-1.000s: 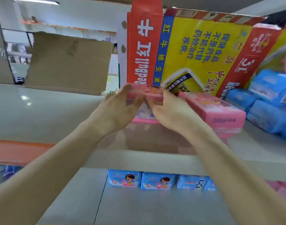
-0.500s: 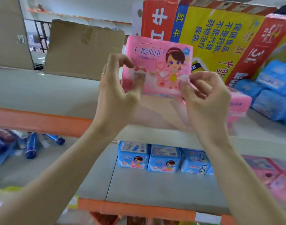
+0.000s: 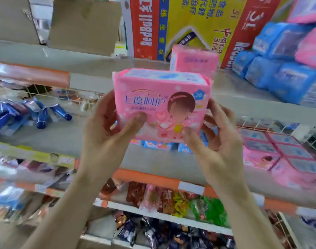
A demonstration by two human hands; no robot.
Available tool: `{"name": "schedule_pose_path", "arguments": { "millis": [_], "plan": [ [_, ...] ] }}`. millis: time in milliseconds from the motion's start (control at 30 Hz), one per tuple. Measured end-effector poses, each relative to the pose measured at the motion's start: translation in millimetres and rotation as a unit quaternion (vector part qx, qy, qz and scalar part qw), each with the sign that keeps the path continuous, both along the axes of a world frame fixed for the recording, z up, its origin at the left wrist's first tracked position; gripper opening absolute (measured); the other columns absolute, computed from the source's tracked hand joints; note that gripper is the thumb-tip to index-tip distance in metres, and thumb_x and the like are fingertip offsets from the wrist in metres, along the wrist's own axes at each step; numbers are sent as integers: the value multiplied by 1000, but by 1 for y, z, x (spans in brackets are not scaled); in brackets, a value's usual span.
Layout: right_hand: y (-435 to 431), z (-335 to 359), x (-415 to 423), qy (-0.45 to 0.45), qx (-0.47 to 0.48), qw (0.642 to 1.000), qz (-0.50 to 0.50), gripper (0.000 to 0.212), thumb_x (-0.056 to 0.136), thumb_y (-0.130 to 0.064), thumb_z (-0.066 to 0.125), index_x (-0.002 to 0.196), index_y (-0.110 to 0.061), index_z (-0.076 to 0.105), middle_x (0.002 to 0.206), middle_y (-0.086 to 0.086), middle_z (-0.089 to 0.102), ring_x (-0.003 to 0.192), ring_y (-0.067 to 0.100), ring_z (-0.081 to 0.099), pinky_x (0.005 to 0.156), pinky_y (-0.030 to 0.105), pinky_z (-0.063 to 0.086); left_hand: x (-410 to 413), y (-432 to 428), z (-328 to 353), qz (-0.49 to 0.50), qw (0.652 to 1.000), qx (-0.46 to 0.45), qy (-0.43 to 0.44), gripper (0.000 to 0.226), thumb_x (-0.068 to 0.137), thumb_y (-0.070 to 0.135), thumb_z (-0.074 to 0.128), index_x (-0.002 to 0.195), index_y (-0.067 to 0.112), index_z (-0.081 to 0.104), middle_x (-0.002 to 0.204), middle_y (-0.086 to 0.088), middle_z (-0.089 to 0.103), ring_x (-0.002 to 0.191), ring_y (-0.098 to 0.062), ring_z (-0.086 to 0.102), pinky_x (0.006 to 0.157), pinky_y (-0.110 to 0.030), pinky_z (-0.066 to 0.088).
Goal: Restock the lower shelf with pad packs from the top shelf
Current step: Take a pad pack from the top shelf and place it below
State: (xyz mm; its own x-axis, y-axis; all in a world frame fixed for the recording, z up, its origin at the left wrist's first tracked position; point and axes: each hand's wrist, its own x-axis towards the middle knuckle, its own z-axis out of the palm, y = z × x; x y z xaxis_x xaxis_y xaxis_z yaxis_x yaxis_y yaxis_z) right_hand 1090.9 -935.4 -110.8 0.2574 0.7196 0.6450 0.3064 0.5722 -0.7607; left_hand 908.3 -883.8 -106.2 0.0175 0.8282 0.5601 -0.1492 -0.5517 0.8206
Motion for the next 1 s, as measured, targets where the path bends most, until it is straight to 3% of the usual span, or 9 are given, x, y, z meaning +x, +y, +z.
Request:
{"name": "schedule_pose_path", "arguments": {
  "millis": [100,200,400,533,633,767,867,1000],
  "plan": [
    [-36,-31,27,30,-43,998,19,63,85,-29,74,142,-19,48,134,12,51,121,18,59,98,27,51,25,-37,-32,-20,999,-49,-5,67,73,20,81,132,7,53,116,-3,72,106,-15,69,83,-25,55],
    [-69,-53,51,51,-92,994,34,64,84,-17,73,143,-15,47,137,9,57,123,13,60,97,21,50,45,-65,-56,-37,996,-84,3,65,69,23,81,127,18,53,124,-4,68,115,-22,66,88,-39,56],
    [-110,-87,83,94,-135,986,30,64,80,-6,73,139,-16,51,128,0,66,117,11,64,92,16,50,76,-99,-86,-74,987,-139,19,66,67,-5,83,118,21,51,115,8,72,110,-14,68,83,-26,57],
    [-123,-106,98,119,-143,983,4,65,77,0,75,132,-27,55,130,1,65,118,14,63,95,19,50,93,-107,-107,-87,981,-172,30,61,61,-6,77,111,18,50,108,9,73,103,-12,70,83,-29,59],
    [-126,-115,108,140,-152,978,-8,64,74,-3,75,132,-22,57,129,0,65,118,11,61,95,18,49,106,-106,-115,-104,976,-186,41,61,63,-17,76,108,15,49,103,8,74,101,-12,71,78,-21,57],
    [-122,-125,118,117,-175,977,-42,66,79,8,73,138,-14,53,131,5,64,124,19,59,101,25,49,120,-97,-119,-127,969,-208,36,61,63,-11,76,111,14,50,104,7,75,101,-11,71,77,-20,57],
    [-118,-124,123,110,-193,972,-71,64,80,-9,77,139,-18,54,124,1,67,115,19,64,97,28,53,129,-89,-115,-130,962,-237,38,61,69,-12,77,116,18,53,103,7,75,97,-10,72,75,-19,57],
    [-109,-122,123,103,-226,961,-121,59,79,-40,73,135,-37,54,126,-5,67,116,19,63,100,45,51,135,-73,-111,-102,962,-240,79,50,71,31,87,113,22,61,92,12,75,80,-4,71,65,-15,53]
  ]
}}
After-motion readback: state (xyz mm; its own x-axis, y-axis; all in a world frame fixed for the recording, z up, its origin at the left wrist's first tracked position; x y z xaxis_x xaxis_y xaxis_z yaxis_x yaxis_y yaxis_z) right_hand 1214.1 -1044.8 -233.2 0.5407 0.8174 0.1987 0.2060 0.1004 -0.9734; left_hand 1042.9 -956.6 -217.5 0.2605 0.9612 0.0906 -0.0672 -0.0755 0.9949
